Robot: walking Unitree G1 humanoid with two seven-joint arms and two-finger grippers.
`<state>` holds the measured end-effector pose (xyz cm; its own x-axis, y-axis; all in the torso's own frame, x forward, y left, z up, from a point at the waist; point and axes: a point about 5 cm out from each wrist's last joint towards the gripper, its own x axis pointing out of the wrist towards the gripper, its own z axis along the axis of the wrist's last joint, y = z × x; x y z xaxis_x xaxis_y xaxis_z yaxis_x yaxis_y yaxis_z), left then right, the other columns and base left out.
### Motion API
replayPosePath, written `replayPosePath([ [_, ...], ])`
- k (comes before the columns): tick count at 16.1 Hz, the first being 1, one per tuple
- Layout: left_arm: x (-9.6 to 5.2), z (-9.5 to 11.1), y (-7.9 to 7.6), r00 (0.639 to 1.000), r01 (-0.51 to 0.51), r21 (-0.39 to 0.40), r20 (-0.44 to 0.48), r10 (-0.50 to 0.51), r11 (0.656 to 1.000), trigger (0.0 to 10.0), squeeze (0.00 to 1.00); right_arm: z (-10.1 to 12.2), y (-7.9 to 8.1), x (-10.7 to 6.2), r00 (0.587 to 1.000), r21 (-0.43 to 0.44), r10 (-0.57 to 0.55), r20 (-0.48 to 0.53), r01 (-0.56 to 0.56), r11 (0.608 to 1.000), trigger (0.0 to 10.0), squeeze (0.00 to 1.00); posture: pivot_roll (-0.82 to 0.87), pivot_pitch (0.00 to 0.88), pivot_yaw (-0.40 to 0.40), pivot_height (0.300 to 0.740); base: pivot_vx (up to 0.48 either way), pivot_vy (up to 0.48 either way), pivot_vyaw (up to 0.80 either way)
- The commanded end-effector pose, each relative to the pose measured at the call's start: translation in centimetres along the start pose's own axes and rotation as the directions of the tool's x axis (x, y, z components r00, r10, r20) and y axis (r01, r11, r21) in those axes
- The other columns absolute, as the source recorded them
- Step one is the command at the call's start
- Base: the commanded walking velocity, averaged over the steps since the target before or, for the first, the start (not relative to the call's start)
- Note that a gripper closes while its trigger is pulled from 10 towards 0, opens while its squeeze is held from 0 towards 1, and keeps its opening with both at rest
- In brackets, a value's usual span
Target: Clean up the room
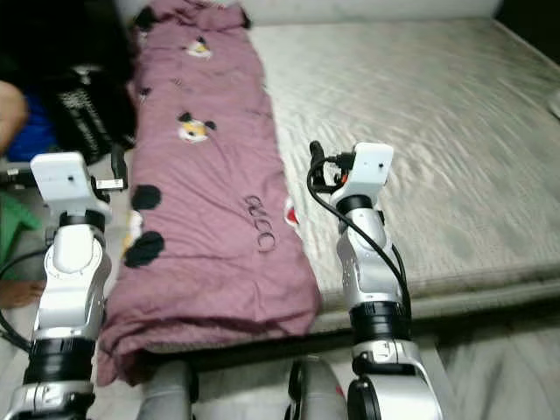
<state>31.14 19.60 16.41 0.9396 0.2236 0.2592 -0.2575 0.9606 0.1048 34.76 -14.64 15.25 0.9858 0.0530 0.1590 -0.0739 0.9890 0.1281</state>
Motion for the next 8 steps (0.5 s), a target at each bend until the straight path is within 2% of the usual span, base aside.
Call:
replayPosePath([
  [1, 0.02, -0.44, 0.08, 1.0, -0.009, -0.003, -0.021, 0.009, 1.0, 10.0, 0.0, -0.58, 0.02, -0.29, 1.0, -0.011, -0.004, -0.014, 0.003, 1.0, 10.0, 0.0, 0.03, 0.0, -0.017, 0.696, 0.0, 0.0, 0.0],
  [5, 0.35, -0.36, -0.53, 1.0, 0.011, -0.007, -0.016, -0.011, 1.0, 10.0, 0.0, -0.57, -0.31, -0.39, 1.0, -0.05, -0.026, 0.0, 0.026, 0.998, 10.0, 0.0, 0.02, 0.0, -0.016, 0.734, 0.0, 0.0, 0.0],
  [8, 0.21, -0.57, -0.49, 1.0, 0.005, -0.008, -0.02, -0.005, 1.0, 10.0, 0.0, -0.59, -0.22, -0.21, 1.0, -0.062, -0.026, -0.001, 0.026, 0.998, 10.0, 0.0, 0.03, 0.0, -0.023, 0.74, 0.0, 0.0, 0.0],
])
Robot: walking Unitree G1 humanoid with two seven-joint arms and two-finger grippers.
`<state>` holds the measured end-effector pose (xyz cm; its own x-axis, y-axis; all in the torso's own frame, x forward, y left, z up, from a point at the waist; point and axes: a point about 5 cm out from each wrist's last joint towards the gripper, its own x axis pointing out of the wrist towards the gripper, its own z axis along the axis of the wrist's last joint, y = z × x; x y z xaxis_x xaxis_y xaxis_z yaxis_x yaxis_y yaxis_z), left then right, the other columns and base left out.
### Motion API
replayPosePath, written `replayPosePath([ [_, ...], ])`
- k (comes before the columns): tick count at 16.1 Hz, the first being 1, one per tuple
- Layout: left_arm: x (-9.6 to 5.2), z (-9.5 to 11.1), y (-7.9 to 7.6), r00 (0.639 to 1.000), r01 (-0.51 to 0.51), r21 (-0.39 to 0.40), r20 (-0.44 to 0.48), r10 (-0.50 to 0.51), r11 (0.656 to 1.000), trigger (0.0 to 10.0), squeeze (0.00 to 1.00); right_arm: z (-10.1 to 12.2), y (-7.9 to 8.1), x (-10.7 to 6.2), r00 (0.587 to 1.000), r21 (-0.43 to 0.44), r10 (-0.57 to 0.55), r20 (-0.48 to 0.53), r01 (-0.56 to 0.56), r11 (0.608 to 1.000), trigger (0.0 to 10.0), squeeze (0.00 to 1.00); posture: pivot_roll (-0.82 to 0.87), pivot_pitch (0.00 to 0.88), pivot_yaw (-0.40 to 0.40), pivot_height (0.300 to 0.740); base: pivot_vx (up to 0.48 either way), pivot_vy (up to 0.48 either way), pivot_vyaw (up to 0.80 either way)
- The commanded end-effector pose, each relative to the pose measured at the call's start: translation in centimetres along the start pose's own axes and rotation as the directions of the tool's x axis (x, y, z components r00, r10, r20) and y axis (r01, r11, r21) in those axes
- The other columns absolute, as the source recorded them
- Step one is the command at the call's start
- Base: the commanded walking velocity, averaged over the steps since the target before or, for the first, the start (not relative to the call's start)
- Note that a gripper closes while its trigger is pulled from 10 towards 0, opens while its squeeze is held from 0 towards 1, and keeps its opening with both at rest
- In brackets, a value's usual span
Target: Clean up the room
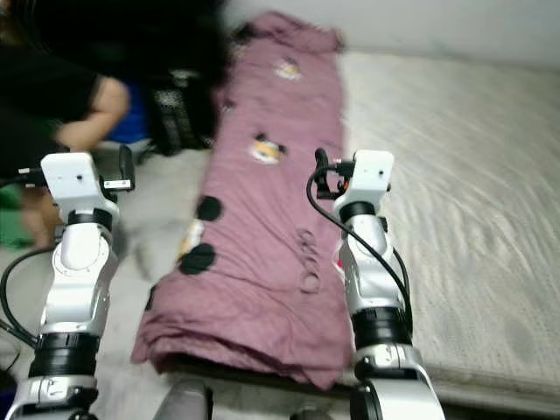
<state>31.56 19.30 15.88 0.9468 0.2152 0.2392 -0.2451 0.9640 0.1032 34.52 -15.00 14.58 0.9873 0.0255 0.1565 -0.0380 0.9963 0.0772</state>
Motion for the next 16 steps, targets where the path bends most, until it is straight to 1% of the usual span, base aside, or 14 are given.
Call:
replayPosePath([
  [1, 0.0, -0.1, 0.0, 1.0, -0.008, -0.003, -0.003, 0.008, 1.0, 10.0, 0.0, 0.0, 0.3, 0.2, 1.0, -0.009, 0.003, -0.003, -0.003, 1.0, 10.0, 0.0, 0.03, 0.0, -0.023, 0.74, 0.0, 0.0, 0.0],
  [6, -0.1, -0.5, -0.4, 1.0, 0.007, 0.001, -0.018, -0.007, 1.0, 10.0, 0.0, -0.5, -0.2, -0.1, 0.999, -0.029, -0.033, -0.02, 0.032, 0.999, 10.0, 0.0, 0.02, 0.0, -0.026, 0.74, 0.0, 0.0, 0.0],
  [7, -0.1, -0.4, -0.6, 1.0, 0.003, 0.022, -0.002, -0.003, 1.0, 10.0, 0.0, -0.7, -0.4, -0.2, 0.998, -0.034, -0.047, -0.028, 0.046, 0.998, 10.0, 0.0, 0.02, 0.0, -0.026, 0.74, 0.0, 0.0, 0.0],
  [8, 0.0, -0.4, -0.7, 1.0, -0.003, 0.027, -0.008, 0.003, 1.0, 10.0, 0.0, -0.8, -0.6, -0.2, 0.998, -0.048, -0.061, -0.036, 0.059, 0.997, 10.0, 0.0, 0.02, 0.0, -0.026, 0.74, 0.0, 0.0, 0.0],
  [11, 0.1, -0.4, -1.0, 1.0, -0.019, -0.01, -0.02, 0.018, 1.0, 10.0, 0.0, -0.8, -0.7, -0.1, 0.997, -0.037, -0.066, -0.042, 0.065, 0.997, 10.0, 0.0, 0.02, 0.0, -0.031, 0.74, 0.0, 0.0, 0.0],
  [15, 0.1, -0.5, -1.9, 0.999, 0.022, -0.073, -0.032, -0.025, 0.997, 10.0, 0.0, -0.9, -0.7, 0.0, 0.996, -0.037, -0.066, -0.052, 0.064, 0.997, 10.0, 0.0, 0.02, 0.0, -0.037, 0.74, 0.0, 0.0, -0.8],
  [16, 0.1, -0.5, -2.0, 0.999, 0.025, -0.077, -0.033, -0.028, 0.997, 10.0, 0.0, -0.9, -0.7, 0.0, 0.997, -0.035, -0.064, -0.051, 0.062, 0.997, 10.0, 0.0, 0.02, 0.0, -0.037, 0.74, 0.0, 0.0, -0.8],
])
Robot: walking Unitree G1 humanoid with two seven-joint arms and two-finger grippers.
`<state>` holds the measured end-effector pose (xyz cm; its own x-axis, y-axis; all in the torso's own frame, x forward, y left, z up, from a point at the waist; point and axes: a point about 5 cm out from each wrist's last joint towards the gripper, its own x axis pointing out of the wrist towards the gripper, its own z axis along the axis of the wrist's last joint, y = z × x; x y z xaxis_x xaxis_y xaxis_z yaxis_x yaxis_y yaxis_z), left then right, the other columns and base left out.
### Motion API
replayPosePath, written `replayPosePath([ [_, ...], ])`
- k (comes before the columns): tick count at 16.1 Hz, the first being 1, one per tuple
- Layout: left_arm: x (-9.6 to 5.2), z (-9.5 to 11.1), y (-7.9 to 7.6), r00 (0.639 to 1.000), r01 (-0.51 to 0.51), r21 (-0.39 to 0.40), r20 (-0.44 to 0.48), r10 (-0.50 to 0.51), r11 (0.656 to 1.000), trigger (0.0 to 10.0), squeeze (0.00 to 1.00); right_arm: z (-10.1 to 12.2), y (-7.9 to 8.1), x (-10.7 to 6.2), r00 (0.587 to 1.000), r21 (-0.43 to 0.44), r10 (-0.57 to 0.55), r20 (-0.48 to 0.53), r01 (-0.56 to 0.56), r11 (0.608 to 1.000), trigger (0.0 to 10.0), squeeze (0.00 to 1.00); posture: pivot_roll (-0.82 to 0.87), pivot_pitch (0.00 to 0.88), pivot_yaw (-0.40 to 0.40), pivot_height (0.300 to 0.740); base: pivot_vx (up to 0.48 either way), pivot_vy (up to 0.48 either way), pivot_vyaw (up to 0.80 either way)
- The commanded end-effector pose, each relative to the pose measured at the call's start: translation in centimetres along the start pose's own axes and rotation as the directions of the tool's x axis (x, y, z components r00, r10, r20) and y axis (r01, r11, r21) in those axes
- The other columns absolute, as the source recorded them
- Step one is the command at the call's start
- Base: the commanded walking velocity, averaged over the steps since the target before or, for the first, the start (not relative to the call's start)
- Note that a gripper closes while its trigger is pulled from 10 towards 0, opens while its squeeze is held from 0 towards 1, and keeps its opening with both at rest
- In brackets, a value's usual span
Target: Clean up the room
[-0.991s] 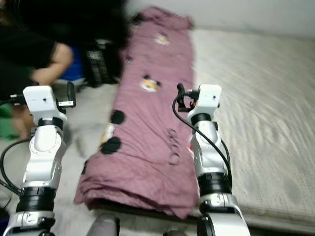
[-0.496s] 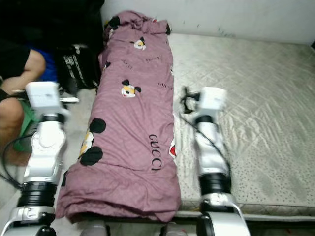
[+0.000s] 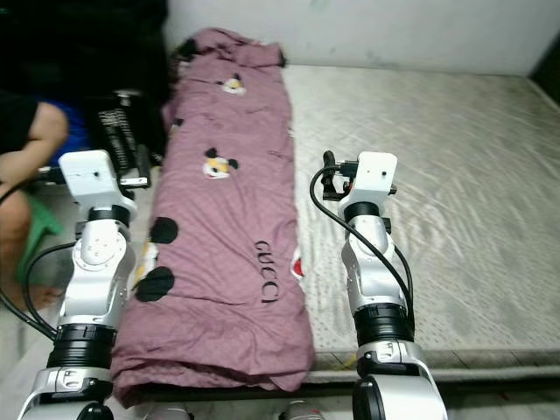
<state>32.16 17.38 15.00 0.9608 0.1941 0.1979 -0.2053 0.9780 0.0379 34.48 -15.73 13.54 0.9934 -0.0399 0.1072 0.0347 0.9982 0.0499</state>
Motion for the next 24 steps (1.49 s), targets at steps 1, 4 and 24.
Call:
replayPosePath([
  [1, 0.2, 0.2, 0.1, 1.0, 0.002, -0.006, 0.007, -0.002, 1.0, 10.0, 0.0, 0.1, 0.1, 0.2, 1.0, 0.005, 0.008, -0.005, -0.008, 1.0, 10.0, 0.0, 0.02, 0.0, -0.037, 0.74, 0.0, 0.0, -0.43],
  [4, 0.1, 0.2, -0.2, 1.0, 0.015, -0.022, 0.012, -0.015, 1.0, 10.0, 0.0, 0.1, 0.4, 0.2, 1.0, -0.002, 0.03, -0.001, -0.03, 1.0, 10.0, 0.0, 0.02, 0.0, -0.039, 0.74, 0.0, 0.0, 0.0],
  [24, -0.1, 0.3, -0.8, 0.999, 0.044, -0.067, 0.021, -0.043, 0.997, 10.0, 0.0, 0.0, 0.7, 0.4, 0.998, 0.003, 0.059, -0.014, -0.059, 0.998, 10.0, 0.0, 0.02, 0.0, -0.047, 0.74, -0.149, 0.0, 0.0],
])
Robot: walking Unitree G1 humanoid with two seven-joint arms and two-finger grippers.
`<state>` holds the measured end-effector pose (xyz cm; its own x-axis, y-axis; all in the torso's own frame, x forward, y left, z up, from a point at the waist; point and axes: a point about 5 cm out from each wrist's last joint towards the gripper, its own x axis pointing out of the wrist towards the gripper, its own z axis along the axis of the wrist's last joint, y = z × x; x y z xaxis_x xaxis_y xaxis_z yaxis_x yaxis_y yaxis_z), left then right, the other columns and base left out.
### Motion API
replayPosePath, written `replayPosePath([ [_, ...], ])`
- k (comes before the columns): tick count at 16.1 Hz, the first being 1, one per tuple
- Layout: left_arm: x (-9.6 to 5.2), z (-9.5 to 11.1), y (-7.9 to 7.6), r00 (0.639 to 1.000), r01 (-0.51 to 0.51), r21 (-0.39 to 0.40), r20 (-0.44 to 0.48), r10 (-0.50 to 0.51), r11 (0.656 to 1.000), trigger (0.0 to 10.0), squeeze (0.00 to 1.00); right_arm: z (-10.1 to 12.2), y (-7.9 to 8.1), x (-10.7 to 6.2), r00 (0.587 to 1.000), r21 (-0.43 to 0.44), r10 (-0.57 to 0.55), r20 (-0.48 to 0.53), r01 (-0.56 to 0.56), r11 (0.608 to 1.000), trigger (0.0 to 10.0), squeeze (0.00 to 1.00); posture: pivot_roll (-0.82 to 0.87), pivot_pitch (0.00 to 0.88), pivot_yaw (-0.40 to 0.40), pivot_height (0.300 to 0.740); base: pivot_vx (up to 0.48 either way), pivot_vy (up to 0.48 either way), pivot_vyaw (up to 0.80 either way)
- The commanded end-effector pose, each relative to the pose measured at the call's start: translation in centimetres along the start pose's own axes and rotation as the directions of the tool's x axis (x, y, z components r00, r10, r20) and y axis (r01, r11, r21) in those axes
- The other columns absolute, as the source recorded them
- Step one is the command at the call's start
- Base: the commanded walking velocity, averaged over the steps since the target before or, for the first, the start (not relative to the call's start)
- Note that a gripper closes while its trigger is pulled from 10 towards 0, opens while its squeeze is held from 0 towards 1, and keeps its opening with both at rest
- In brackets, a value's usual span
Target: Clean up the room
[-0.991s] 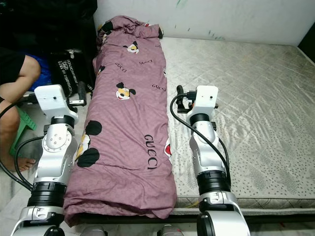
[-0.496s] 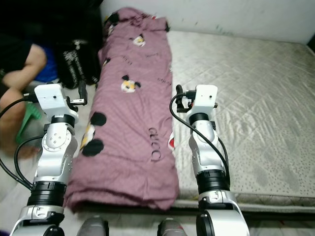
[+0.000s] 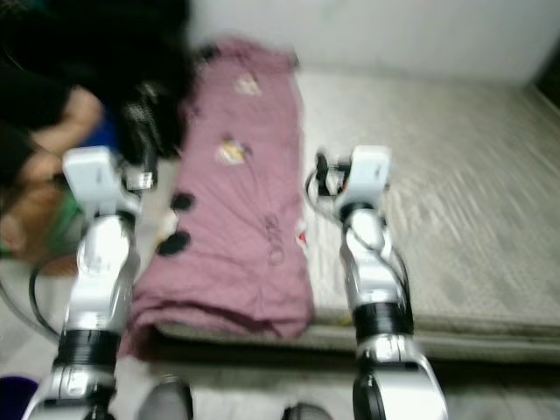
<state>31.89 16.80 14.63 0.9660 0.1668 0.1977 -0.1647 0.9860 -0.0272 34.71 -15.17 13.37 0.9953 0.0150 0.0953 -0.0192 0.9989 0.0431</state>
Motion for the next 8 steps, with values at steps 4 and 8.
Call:
replayPosePath([
  [4, 0.27, 0.55, -0.17, 1.0, 0.015, -0.003, 0.018, -0.015, 1.0, 10.0, 0.0, 0.11, 0.38, 0.15, 1.0, 0.006, 0.023, -0.003, -0.023, 1.0, 10.0, 0.0, 0.02, 0.0, -0.05, 0.74, 0.0, 0.0, 0.0],
  [8, 0.12, 0.38, -0.05, 1.0, 0.013, -0.01, 0.012, -0.013, 1.0, 10.0, 0.0, 0.19, 0.91, 0.02, 0.998, -0.02, 0.069, 0.007, -0.069, 0.997, 10.0, 0.0, 0.02, 0.0, -0.05, 0.74, 0.0, 0.0, 0.36],
])
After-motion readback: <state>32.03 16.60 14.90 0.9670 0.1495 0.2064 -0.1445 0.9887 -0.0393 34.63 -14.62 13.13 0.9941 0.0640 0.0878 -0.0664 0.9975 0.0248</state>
